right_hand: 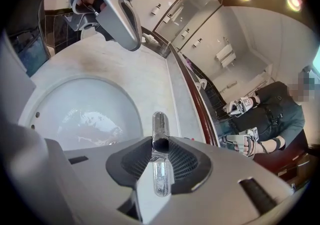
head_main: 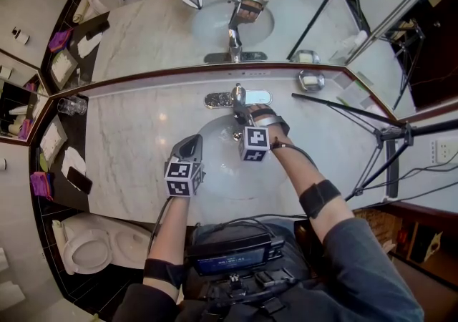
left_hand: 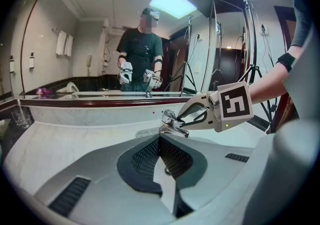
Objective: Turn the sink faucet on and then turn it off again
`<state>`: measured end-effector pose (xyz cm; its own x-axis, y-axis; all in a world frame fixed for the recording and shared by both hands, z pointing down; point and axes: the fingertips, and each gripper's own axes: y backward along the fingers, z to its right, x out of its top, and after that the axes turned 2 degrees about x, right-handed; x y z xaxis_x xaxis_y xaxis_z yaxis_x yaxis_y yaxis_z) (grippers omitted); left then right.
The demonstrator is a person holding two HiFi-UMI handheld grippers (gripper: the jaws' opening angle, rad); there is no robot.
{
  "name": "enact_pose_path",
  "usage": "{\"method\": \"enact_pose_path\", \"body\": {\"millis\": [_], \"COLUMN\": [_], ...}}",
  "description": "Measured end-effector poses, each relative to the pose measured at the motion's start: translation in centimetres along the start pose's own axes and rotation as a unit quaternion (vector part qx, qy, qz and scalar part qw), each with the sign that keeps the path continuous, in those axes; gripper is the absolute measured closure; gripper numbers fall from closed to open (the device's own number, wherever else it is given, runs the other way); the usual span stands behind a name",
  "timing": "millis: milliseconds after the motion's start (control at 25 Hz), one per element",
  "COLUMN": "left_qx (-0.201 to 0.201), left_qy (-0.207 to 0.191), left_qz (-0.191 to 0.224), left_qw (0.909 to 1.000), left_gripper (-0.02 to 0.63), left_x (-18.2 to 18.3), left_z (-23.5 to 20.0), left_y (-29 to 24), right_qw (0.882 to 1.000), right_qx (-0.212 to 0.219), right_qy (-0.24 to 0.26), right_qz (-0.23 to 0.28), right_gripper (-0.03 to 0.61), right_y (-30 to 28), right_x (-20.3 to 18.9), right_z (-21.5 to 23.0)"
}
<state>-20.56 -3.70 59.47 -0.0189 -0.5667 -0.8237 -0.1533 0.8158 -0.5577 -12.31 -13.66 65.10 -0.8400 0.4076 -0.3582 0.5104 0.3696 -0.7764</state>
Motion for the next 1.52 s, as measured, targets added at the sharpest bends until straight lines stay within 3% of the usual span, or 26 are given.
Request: {"method": "enact_pose_path", "body": {"millis": [360, 560, 880, 1240, 1520], "left_qx": [0.008, 0.003, -0.003, -0.001, 0.000], "left_qy": [0.008, 0.001, 0.014, 0.028, 0.027], "left_qz": [0.011, 0.019, 0.034, 0.052, 0.059], "left_qw": [0.9999, 0.9998, 0.9993, 0.9982, 0.9979], "left_gripper": [0.612, 0.612, 0.612, 0.612, 0.612], "left_x": [0.2, 0.7, 1.2, 1.7, 2.0], "left_z": [0.1, 0.8, 0.9, 0.5, 0.6], "left_y": [1.5, 2.5, 4.2, 6.0, 6.9], "right_qw": [0.992, 0.973, 0.910, 0.808, 0.787], "right_qx": [-0.022, -0.046, -0.057, -0.091, -0.105], "right_qy": [-0.120, -0.221, -0.399, -0.561, -0.586], "right_qz": [0.022, 0.048, 0.092, 0.153, 0.164], "right_gripper": [0.457, 0.546, 0.560, 0.560, 0.560], "right_y": [3.8, 7.2, 12.0, 16.1, 17.7], "right_x": [-0.3, -1.1, -3.4, -7.9, -9.2], "right_z": [0.6, 1.6, 0.5, -1.0, -1.5]}}
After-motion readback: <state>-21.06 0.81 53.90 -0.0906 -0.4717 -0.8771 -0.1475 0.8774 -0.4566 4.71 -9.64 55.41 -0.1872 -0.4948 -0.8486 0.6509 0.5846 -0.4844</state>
